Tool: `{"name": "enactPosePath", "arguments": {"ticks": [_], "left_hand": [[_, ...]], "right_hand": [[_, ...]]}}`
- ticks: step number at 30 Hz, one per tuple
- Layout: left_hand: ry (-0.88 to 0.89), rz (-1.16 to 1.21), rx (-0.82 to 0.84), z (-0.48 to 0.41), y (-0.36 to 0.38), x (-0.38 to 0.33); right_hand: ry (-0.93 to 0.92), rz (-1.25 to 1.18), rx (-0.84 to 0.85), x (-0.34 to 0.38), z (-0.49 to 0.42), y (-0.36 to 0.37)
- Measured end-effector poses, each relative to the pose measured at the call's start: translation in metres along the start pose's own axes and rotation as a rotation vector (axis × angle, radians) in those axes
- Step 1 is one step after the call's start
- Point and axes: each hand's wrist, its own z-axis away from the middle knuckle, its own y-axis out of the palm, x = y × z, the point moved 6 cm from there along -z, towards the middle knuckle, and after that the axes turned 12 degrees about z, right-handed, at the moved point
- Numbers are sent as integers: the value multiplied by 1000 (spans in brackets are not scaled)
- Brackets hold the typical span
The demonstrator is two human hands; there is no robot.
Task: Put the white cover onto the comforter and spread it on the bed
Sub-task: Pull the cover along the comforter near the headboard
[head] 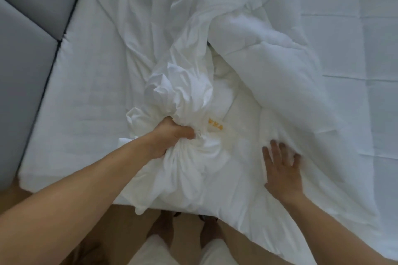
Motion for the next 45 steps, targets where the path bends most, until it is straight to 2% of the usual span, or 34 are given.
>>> {"name": "enactPosePath", "arguments": {"ticks": [2, 5, 8, 10, 12, 15, 18, 20, 23, 27, 35, 38, 41, 43, 45], "left_hand": [[1, -2, 10, -2, 6, -3], [9, -27, 18, -2, 11, -8], [9, -56, 31, 4, 7, -13], [14, -84, 47, 12, -9, -25], [21, -99, 57, 21, -34, -38], [16, -103, 48, 33, -66, -49], [3, -179, 36, 41, -85, -50], [-12, -213, 31, 46, -103, -51], [1, -201, -47, 60, -155, -68], [109, -209, -105, 84, -227, -117], [204, -382, -108, 108, -281, -203], [167, -440, -94, 90, -270, -182], [141, -407, -79, 58, -259, -122], [106, -349, -83, 38, -260, -79], [68, -259, -98, 25, -265, -46]], "right_hand": [[86, 46, 111, -7, 7, 0], [236, -93, 137, -19, 9, -5], [226, -244, 182, -24, 8, -7], [211, -275, 131, -33, 9, -22], [203, -273, -7, -35, 5, -42], [51, -417, -131, 3, -9, -74], [-256, -479, 33, 84, -21, -88], [-382, -484, 86, 125, -24, -89], [-443, -491, 42, 152, -32, -94], [-455, -465, 24, 166, -43, -97], [-485, -392, 17, 198, -46, -125], [-414, -451, -61, 213, -51, -143], [-321, -587, -207, 231, -54, -156], [-352, -628, -309, 247, -53, -163], [-463, -607, -340, 268, -52, -166]]}}
